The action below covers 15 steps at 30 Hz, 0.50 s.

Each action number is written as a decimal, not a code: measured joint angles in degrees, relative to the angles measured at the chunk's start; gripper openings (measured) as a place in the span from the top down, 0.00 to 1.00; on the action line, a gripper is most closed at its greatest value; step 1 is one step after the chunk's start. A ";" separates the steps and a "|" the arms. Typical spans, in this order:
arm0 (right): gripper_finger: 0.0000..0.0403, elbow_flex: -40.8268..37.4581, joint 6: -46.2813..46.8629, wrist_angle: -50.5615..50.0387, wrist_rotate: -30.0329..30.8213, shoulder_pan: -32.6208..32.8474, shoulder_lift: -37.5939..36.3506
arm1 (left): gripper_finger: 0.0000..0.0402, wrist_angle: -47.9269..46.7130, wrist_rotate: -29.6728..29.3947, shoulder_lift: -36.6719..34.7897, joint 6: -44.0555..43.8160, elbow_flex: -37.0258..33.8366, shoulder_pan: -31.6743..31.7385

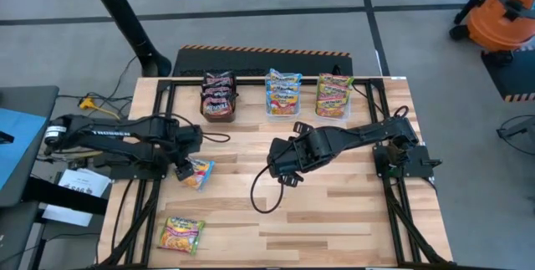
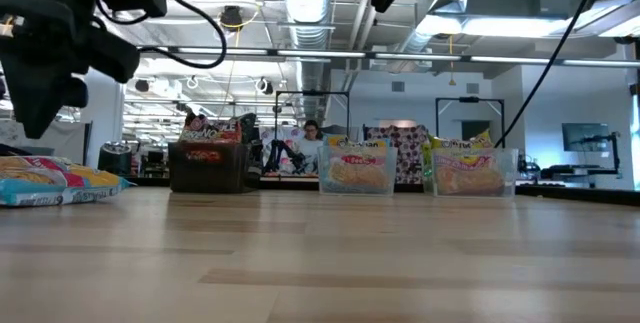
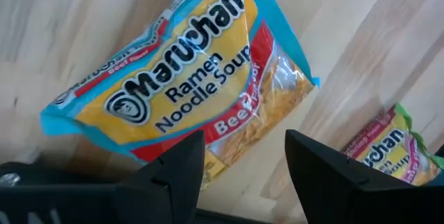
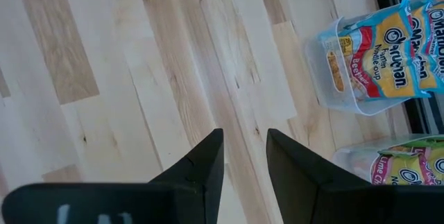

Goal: Sort Maruchan noodles
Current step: Put the blue noodle pack into the left transparent bin

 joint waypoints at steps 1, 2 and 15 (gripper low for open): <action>0.67 0.00 0.00 -0.01 0.01 0.00 0.00 | 0.54 0.89 0.01 -0.01 -0.56 -0.58 -0.16; 0.67 0.00 0.00 0.00 0.03 0.00 0.00 | 0.54 1.96 -0.03 -0.02 -1.17 -1.22 -0.40; 0.67 0.00 0.17 0.00 0.03 0.00 0.00 | 0.54 7.82 -7.70 -0.32 -6.32 -8.17 -1.14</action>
